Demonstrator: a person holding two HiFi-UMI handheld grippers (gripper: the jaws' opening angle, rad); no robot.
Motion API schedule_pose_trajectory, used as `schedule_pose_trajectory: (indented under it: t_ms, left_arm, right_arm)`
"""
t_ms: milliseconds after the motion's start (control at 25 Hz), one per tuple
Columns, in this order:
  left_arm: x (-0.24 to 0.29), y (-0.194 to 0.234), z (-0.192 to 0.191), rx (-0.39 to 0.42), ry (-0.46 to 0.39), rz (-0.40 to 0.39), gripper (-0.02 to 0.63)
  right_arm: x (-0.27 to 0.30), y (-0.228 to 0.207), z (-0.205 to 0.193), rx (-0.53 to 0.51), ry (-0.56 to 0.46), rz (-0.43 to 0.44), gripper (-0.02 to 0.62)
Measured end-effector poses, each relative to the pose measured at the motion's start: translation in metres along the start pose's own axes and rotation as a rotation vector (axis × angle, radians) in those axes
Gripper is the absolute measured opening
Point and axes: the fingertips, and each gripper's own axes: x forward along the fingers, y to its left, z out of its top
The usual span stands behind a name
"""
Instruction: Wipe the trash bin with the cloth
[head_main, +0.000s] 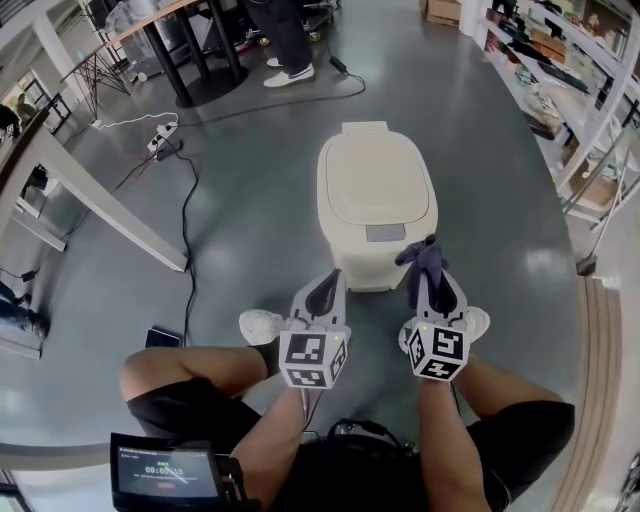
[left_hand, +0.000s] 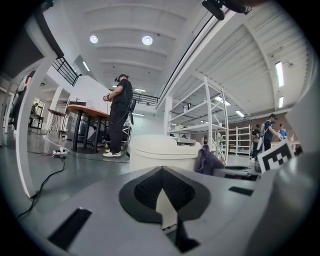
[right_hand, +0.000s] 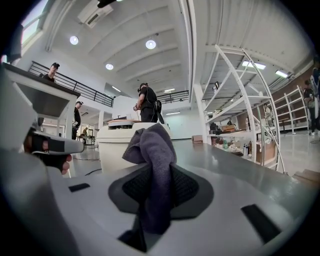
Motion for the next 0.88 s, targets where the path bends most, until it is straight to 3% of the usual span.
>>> schedule_pose_trajectory:
  t_ms: [240, 520, 880]
  left_arm:
    - [-0.002, 0.01, 0.002, -0.005, -0.009, 0.033, -0.003]
    - [-0.009, 0.027, -0.008, 0.019, 0.0, 0.06, -0.003]
    - [-0.018, 0.061, -0.015, -0.102, -0.009, 0.142, -0.003]
  right_arm:
    - [-0.009, 0.012, -0.002, -0.006, -0.008, 0.017, 0.091]
    - [-0.018, 0.07, -0.025, -0.067, -0.002, 0.154, 0.091]
    - [-0.008, 0.135, -0.05, -0.052, 0.051, 0.304, 0.091]
